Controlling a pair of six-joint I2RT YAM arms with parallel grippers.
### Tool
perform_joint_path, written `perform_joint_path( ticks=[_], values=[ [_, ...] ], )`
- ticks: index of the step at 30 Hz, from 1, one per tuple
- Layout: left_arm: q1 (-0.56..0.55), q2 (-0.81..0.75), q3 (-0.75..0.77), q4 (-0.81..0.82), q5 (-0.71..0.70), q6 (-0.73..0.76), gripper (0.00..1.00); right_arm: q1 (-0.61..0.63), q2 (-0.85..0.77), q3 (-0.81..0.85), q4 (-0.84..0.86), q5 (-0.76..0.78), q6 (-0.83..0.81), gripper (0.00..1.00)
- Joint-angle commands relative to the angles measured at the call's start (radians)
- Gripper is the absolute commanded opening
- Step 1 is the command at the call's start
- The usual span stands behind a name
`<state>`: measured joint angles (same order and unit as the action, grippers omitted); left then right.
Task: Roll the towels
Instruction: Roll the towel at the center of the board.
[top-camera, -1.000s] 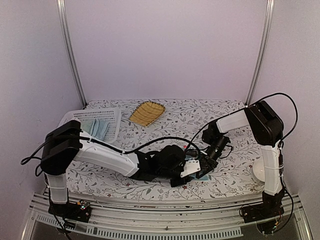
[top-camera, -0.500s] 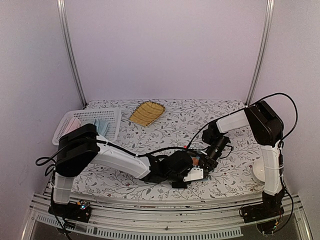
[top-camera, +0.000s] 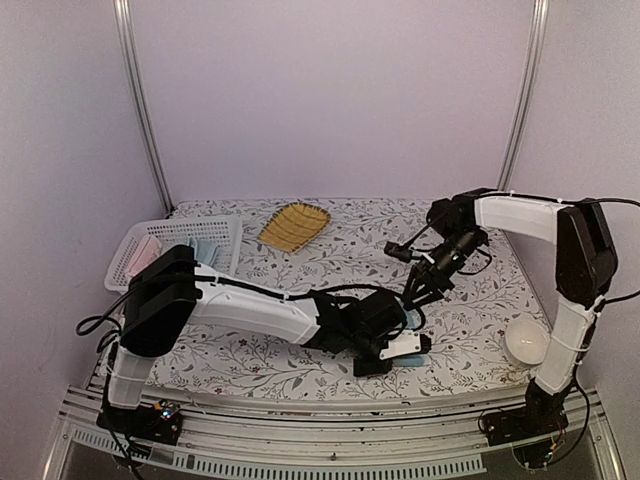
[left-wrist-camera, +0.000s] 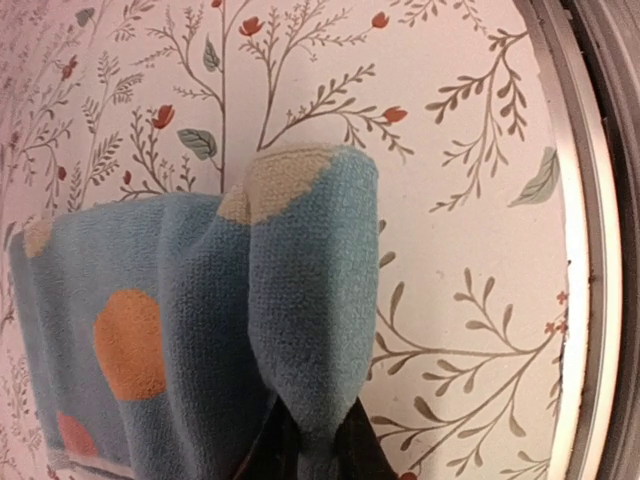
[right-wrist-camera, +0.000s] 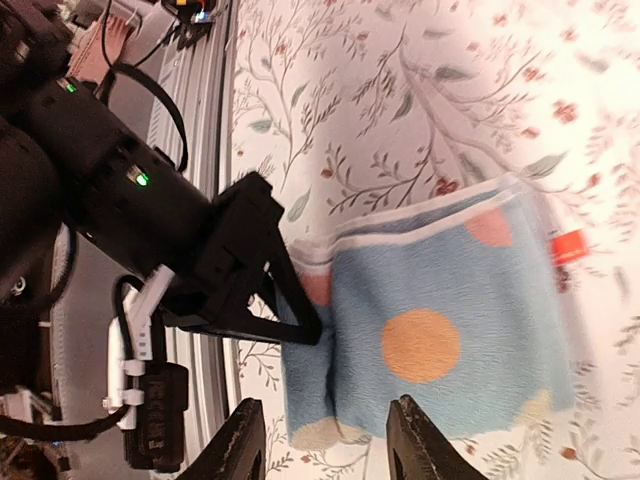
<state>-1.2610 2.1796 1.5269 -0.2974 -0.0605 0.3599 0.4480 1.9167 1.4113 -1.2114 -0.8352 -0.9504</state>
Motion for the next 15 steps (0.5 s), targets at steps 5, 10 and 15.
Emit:
perform_joint_path(
  ticks=[5, 10, 15],
  values=[
    [0.07, 0.135, 0.179, -0.291, 0.351, -0.204, 0.03, -0.08, -0.33, 0.04, 0.149, 0.066, 0.213, 0.45],
    [0.174, 0.213, 0.277, -0.36, 0.628, -0.351, 0.01, -0.081, -0.542, -0.027, 0.205, -0.032, 0.195, 0.44],
    [0.246, 0.278, 0.355, -0.39, 0.821, -0.465, 0.02, -0.044, -0.673, -0.181, 0.228, -0.027, 0.092, 0.44]
  ],
)
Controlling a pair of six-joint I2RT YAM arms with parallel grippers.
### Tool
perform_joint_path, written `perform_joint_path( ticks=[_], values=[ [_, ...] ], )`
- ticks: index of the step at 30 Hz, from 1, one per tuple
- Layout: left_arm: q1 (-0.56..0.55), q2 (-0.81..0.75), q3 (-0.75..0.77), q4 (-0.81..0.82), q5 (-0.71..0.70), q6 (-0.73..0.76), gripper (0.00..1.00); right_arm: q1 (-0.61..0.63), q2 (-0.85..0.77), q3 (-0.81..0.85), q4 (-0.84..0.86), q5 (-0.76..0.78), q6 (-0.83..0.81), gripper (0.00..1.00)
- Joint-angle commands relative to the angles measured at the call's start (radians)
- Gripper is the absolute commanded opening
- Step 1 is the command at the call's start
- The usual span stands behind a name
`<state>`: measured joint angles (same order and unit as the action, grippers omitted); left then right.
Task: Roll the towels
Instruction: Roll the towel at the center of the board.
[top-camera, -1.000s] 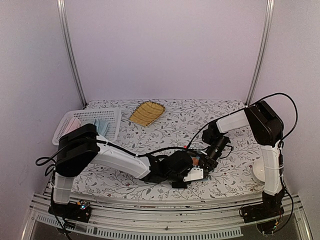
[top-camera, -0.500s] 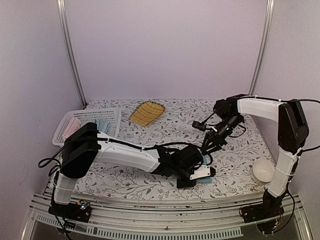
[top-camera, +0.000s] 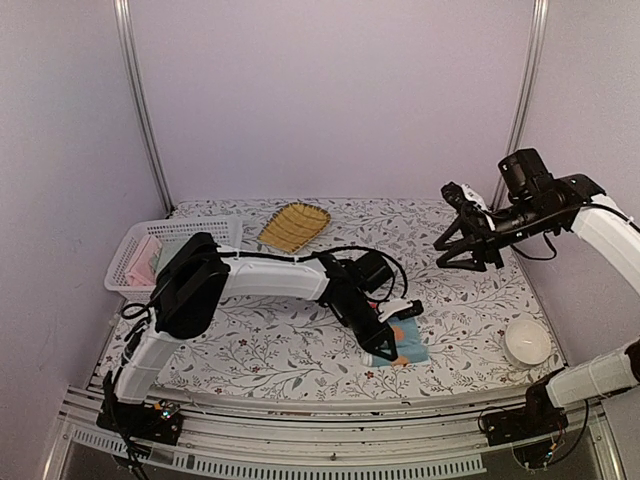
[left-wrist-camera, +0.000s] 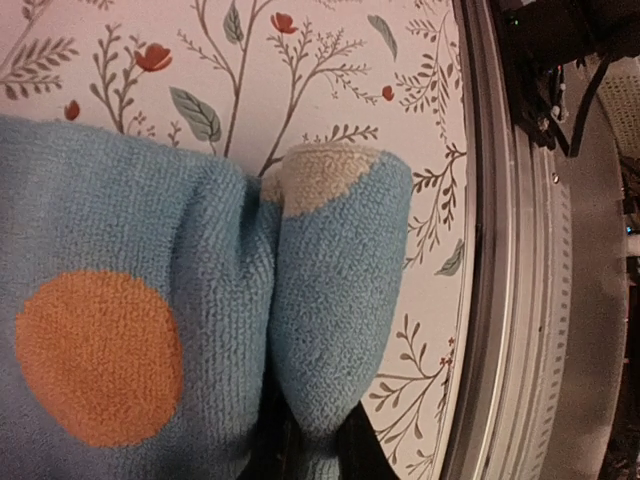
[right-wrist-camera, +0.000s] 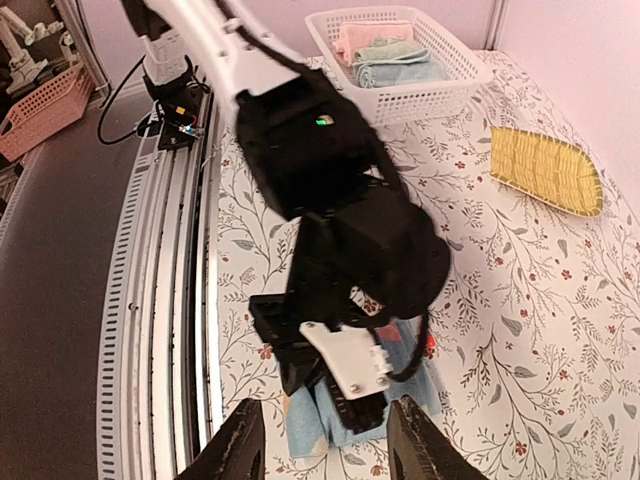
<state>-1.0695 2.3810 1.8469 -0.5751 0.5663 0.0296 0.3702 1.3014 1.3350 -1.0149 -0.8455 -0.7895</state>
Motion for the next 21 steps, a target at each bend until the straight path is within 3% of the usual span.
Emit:
perform_joint_path(
  ticks=[1, 7, 12, 21],
  values=[
    [0.066, 0.086, 0.044, -0.109, 0.219, -0.158, 0.02, 0.054, -0.065, -0.14, 0.031, 0.01, -0.082, 0.44],
    [0.104, 0.127, 0.063, -0.111, 0.287, -0.23, 0.02, 0.2, -0.065, -0.368, 0.138, 0.238, -0.09, 0.4],
    [0.112, 0.145, 0.086, -0.111, 0.308, -0.235, 0.02, 0.34, -0.04, -0.507, 0.345, 0.453, -0.04, 0.47],
    [0.115, 0.156, 0.097, -0.111, 0.323, -0.247, 0.02, 0.449, 0.109, -0.548, 0.541, 0.627, -0.002, 0.49]
  ],
)
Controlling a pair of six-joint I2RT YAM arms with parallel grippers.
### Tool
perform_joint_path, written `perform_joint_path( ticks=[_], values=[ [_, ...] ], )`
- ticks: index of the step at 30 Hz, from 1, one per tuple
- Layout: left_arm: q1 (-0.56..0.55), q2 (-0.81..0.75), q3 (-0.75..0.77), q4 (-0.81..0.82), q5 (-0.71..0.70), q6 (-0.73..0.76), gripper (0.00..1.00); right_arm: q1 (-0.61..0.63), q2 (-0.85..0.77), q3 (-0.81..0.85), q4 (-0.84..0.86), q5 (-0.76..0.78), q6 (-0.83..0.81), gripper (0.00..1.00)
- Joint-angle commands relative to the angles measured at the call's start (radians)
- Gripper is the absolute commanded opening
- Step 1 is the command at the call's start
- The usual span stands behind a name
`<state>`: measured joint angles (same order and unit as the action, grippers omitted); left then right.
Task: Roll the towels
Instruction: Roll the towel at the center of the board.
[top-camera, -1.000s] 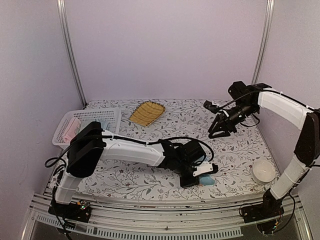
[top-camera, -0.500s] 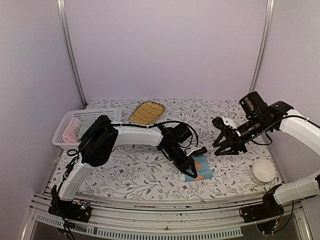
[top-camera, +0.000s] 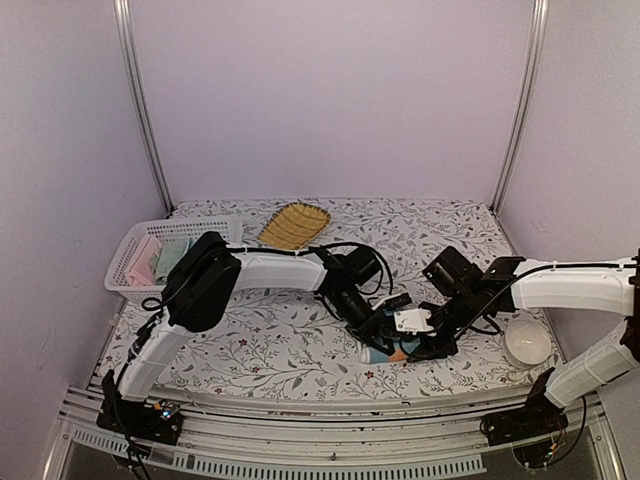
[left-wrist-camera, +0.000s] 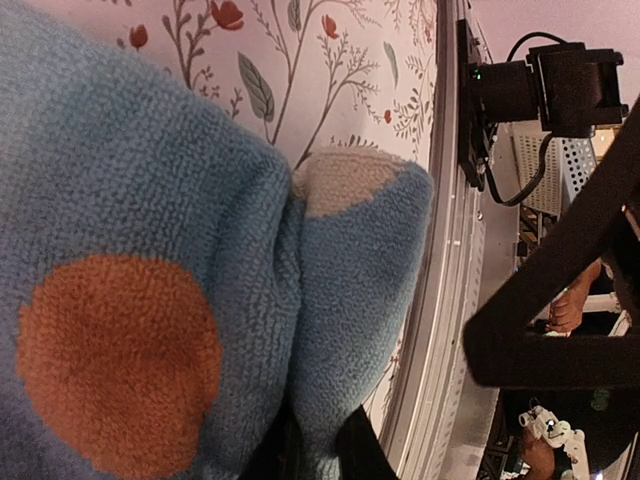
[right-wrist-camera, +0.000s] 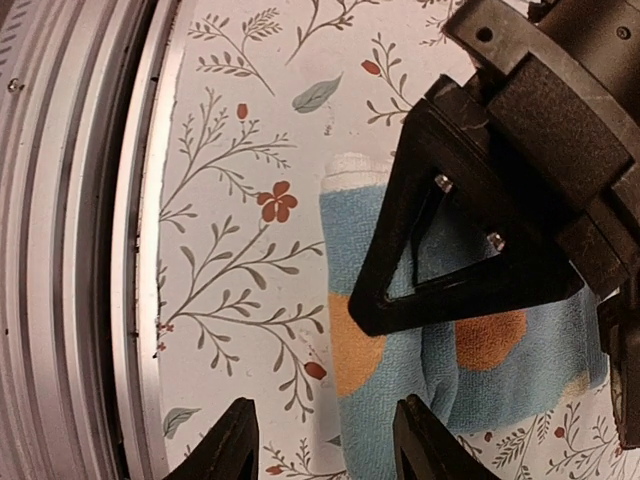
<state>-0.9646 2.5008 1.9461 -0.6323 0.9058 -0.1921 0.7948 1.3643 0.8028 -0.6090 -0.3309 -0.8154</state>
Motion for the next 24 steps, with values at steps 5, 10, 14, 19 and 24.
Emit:
perform_joint_path(
  ticks=[5, 10, 14, 19, 24],
  values=[
    [0.013, 0.033, -0.013, -0.053, -0.018, -0.026, 0.02, 0.042, 0.123, -0.036, 0.184, 0.147, 0.017, 0.49],
    [0.018, 0.028, -0.013, -0.053, -0.035, -0.027, 0.04, 0.055, 0.169, -0.055, 0.197, 0.14, 0.011, 0.36],
    [0.022, -0.015, -0.035, -0.017, -0.076, -0.016, 0.13, 0.054, 0.186, -0.055, 0.175, 0.104, -0.002, 0.18],
    [0.045, -0.189, -0.224, 0.196, -0.163, -0.048, 0.29, 0.048, 0.209, -0.027, 0.092, -0.005, -0.019, 0.09],
    [0.078, -0.425, -0.511, 0.465, -0.296, -0.104, 0.35, 0.005, 0.274, 0.066, -0.055, -0.178, -0.032, 0.07]
  ],
)
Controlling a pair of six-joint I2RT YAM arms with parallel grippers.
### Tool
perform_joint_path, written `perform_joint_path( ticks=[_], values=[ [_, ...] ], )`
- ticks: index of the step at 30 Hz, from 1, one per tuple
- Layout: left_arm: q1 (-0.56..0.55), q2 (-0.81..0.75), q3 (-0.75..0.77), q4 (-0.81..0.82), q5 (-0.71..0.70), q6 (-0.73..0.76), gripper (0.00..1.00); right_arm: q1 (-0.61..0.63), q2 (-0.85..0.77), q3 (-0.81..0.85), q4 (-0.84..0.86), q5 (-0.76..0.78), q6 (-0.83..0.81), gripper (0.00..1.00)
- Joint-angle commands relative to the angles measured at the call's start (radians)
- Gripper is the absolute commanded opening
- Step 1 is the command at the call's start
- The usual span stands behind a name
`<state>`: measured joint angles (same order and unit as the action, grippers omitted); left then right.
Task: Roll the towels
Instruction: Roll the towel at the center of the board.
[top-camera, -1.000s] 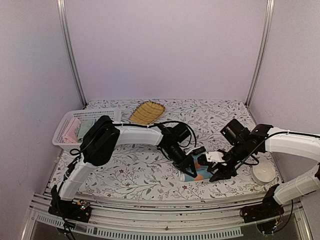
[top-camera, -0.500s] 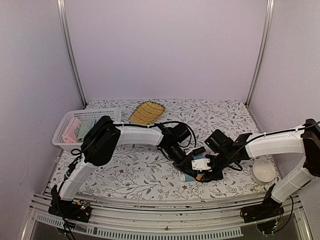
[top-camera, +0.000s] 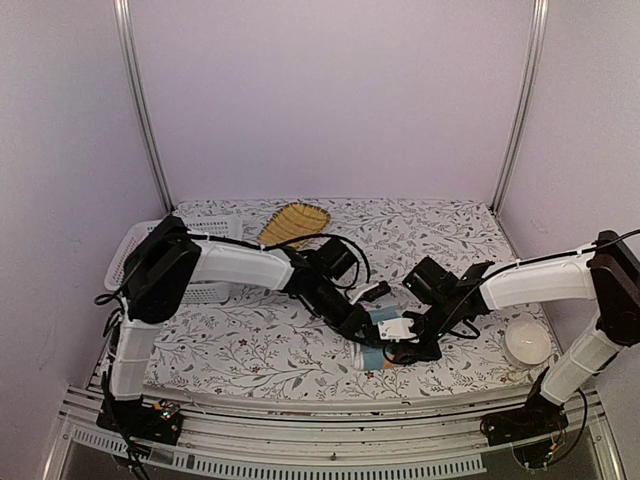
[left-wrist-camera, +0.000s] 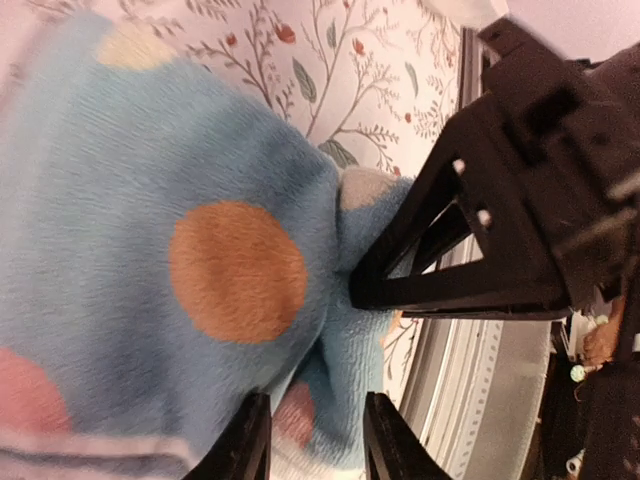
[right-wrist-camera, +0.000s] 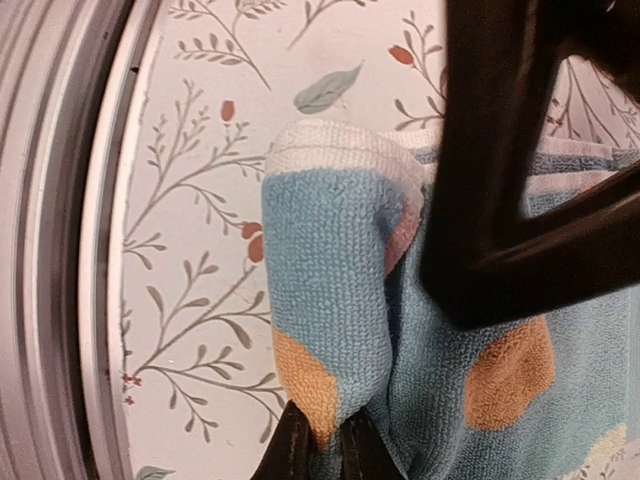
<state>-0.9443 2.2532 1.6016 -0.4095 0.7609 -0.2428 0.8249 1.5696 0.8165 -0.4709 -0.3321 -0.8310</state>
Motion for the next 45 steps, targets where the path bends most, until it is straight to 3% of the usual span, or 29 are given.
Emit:
perform_joint_path(
  ticks=[1, 8, 12, 20, 27, 36, 41, 45],
  values=[
    [0.058, -0.225, -0.225, 0.288, -0.194, -0.055, 0.36, -0.041, 0.09, 0.082, -0.22, -0.208, -0.019, 0.06],
    [0.028, -0.568, -0.68, 0.696, -0.465, -0.045, 0.36, -0.174, 0.345, 0.288, -0.429, -0.365, -0.056, 0.05],
    [-0.1, -0.683, -0.829, 0.847, -0.667, 0.162, 0.42, -0.217, 0.517, 0.424, -0.554, -0.435, -0.078, 0.05],
    [-0.319, -0.496, -0.64, 0.605, -0.843, 0.524, 0.41, -0.234, 0.638, 0.526, -0.649, -0.479, -0.129, 0.05],
    [-0.336, -0.305, -0.461, 0.452, -0.93, 0.698, 0.42, -0.236, 0.666, 0.546, -0.657, -0.475, -0.12, 0.06],
    [-0.338, -0.158, -0.371, 0.421, -0.985, 0.788, 0.42, -0.236, 0.664, 0.546, -0.653, -0.482, -0.112, 0.06],
    [-0.341, -0.135, -0.344, 0.402, -1.012, 0.779, 0.28, -0.236, 0.649, 0.545, -0.655, -0.484, -0.112, 0.09],
    [-0.342, -0.148, -0.315, 0.33, -0.933, 0.75, 0.16, -0.239, 0.57, 0.549, -0.656, -0.484, -0.106, 0.28]
  ],
)
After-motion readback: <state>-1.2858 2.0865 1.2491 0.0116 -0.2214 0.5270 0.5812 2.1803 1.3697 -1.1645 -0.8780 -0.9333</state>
